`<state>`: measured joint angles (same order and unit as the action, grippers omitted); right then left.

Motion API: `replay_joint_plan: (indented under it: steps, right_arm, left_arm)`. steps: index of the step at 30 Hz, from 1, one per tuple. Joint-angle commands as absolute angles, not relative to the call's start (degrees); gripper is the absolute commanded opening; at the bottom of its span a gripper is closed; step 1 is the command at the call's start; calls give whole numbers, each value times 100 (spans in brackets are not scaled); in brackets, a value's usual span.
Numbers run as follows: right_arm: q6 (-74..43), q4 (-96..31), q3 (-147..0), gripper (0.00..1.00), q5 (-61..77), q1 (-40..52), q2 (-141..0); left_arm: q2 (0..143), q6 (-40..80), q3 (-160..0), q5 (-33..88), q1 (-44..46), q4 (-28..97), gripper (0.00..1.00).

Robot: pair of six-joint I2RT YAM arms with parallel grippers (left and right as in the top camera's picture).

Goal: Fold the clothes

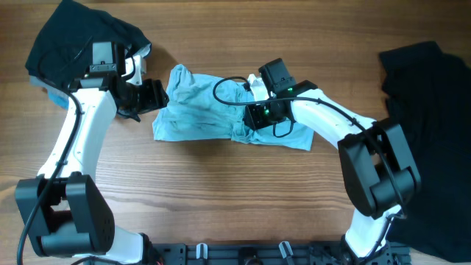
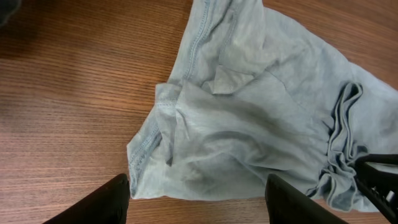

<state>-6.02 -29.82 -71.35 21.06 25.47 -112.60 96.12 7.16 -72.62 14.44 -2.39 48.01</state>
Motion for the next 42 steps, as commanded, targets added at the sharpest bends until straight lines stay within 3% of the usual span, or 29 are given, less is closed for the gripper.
replay_joint_plan:
  steps: [1,3,7,11,21,27,29,31,33,39,40,42]
  right_arm:
    - [-283,-3264,-7456,65,2292,2414,-10954]
    - [-259,-3413,-7531,69,2082,2335,-10519]
    - [-329,-3448,-7531,79,2038,2088,-9498]
    - [-362,-3660,-7531,84,2036,1885,-8973]
    - [-298,-4045,-7531,85,2034,1774,-8978]
    - [-301,-4082,-7531,85,1929,1776,-8978]
    - [-301,-4108,-7531,84,1929,1776,-8978]
    - [-301,-4119,-7531,84,1929,1774,-8978]
    - [-301,-4143,-7531,84,1927,1774,-8978]
    - [-156,-4364,-7531,83,1417,1761,-8976]
    - [-228,-4407,-7533,79,1288,1717,-8976]
    - [-963,-4449,-7533,79,1177,1441,-8965]
  left_arm:
    - [9677,620,-7319,1387,-235,4829,85]
    - [9697,530,-7319,1393,-235,4805,94]
    - [10114,-38,-7319,1629,-235,4803,99]
    - [11010,-412,-7319,2257,-235,4602,100]
    - [11911,-333,-7319,3192,-233,3590,97]
    - [12339,-62,-7319,3402,-128,3190,77]
    - [12357,-67,-7319,3382,-14,3162,60]
    - [12357,-64,-7319,3378,84,3120,23]
    - [12355,-64,-7321,3347,102,3122,6]
    - [11596,-62,-8138,2344,130,4515,4]
    - [11417,-60,-8405,2349,209,4794,4]
    - [11133,-58,-8899,2349,486,5144,4]
